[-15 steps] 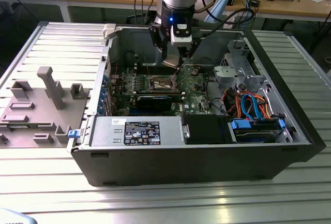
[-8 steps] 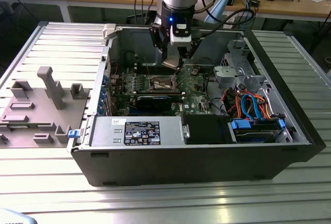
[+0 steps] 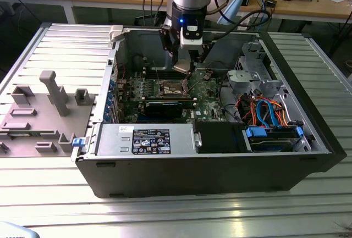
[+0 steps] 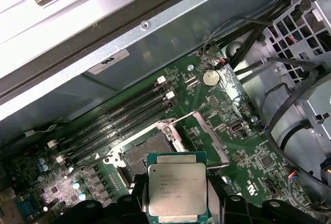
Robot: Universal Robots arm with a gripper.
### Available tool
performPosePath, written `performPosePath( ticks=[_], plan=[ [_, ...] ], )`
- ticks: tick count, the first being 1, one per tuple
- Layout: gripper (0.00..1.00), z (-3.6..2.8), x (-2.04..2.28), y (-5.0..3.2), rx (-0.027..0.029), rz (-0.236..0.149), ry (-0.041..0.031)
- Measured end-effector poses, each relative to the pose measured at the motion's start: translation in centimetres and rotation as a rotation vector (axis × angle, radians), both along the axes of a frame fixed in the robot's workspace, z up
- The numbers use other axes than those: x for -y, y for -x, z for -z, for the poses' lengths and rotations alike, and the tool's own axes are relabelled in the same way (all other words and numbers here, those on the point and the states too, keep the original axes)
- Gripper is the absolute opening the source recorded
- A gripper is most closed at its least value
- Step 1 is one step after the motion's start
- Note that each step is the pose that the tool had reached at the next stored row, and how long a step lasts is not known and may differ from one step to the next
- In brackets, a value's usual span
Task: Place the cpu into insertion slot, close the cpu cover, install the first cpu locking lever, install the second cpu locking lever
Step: 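Place the cpu into insertion slot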
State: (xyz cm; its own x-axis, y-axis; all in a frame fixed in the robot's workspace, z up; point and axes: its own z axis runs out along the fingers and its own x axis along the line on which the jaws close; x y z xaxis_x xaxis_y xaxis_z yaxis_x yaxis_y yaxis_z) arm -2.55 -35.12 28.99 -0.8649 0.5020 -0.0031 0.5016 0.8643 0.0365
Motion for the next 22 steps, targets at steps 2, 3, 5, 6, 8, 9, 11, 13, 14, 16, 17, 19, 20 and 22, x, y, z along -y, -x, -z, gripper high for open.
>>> performPosePath(
  ticks=[2, 3, 5, 6, 8, 9, 11, 13, 14, 16, 17, 19, 20, 22],
  plan=[
    [0.55, 0.01, 0.0, 0.0, 0.0, 0.004, 0.0008],
    [0.55, 0.03, 0.0, 0.0, 0.0, 0.008, 0.0015],
    [0.55, 0.04, 0.0, 0.0, 0.0, 0.012, 0.0022],
    [0.55, 0.05, 0.0, 0.0, 0.0, 0.015, 0.0029],
    [0.55, 0.06, 0.0, 0.0, 0.0, 0.019, 0.0036],
    [0.55, 0.07, 0.0, 0.0, 0.0, 0.022, 0.0042],
    [0.55, 0.08, 0.0, 0.0, 0.0, 0.026, 0.005],
    [0.55, 0.1, 0.0, 0.0, 0.0, 0.033, 0.0062],
    [0.55, 0.11, 0.0, 0.0, 0.0, 0.035, 0.0066],
    [0.55, 0.12, 0.0, 0.0, -0.0001, 0.04, 0.0075],
    [0.55, 0.13, 0.0, 0.0, 0.0, 0.043, 0.008],
    [0.55, 0.15, 0.0, 0.0, 0.0, 0.047, 0.0087],
    [0.55, 0.16, 0.0, 0.0, 0.0, 0.05, 0.0091],
    [0.55, 0.17, 0.0, 0.0, 0.0, 0.054, 0.0097]
  ],
)
